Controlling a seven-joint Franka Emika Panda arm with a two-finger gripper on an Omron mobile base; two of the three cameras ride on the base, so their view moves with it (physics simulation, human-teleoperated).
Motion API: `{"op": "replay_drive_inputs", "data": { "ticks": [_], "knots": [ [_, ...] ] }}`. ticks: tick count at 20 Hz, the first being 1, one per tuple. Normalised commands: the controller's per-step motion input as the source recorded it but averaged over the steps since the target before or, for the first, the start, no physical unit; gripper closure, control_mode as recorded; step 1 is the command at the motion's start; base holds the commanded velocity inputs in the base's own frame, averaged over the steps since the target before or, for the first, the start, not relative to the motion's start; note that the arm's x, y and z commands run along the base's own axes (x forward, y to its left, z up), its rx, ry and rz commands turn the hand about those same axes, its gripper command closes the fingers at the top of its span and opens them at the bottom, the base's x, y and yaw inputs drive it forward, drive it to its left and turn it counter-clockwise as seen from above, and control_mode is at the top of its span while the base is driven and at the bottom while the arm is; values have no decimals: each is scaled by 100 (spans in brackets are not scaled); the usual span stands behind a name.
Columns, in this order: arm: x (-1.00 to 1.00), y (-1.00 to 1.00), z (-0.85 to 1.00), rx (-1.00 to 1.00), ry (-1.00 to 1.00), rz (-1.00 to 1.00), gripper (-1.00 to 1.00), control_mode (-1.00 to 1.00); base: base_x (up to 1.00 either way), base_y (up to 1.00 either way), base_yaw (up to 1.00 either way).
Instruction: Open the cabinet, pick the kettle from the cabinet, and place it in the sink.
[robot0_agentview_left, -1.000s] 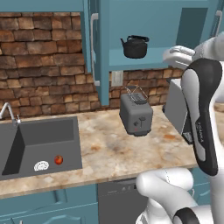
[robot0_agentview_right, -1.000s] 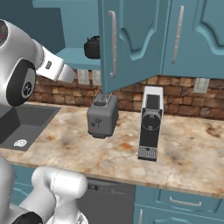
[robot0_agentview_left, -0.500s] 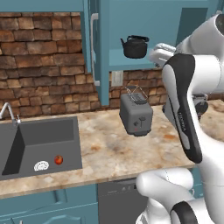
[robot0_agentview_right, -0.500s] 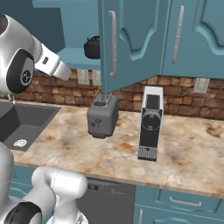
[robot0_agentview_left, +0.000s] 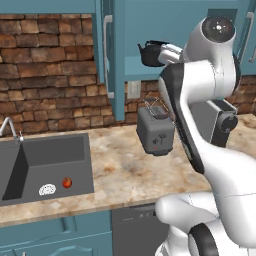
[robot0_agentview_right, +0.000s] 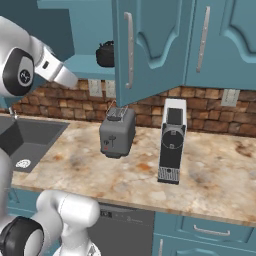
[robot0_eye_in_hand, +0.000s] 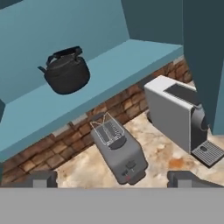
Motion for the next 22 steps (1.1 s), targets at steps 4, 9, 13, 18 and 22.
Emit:
{"op": "replay_drive_inputs", "data": {
  "ticks": [4, 9, 13, 18, 22],
  "knots": [
    [37, 0, 0, 0, -5, -26, -100, -100, 0, 0, 0],
    [33, -7, 0, 2, -5, -22, -100, -100, 0, 0, 0],
    [22, -18, 0, 4, -11, -19, -100, -100, 0, 0, 0],
    [15, -24, 0, 9, -7, -19, -100, -100, 0, 0, 0],
    [10, -26, 0, 10, -7, -15, -100, -100, 0, 0, 0]
  ]
}}
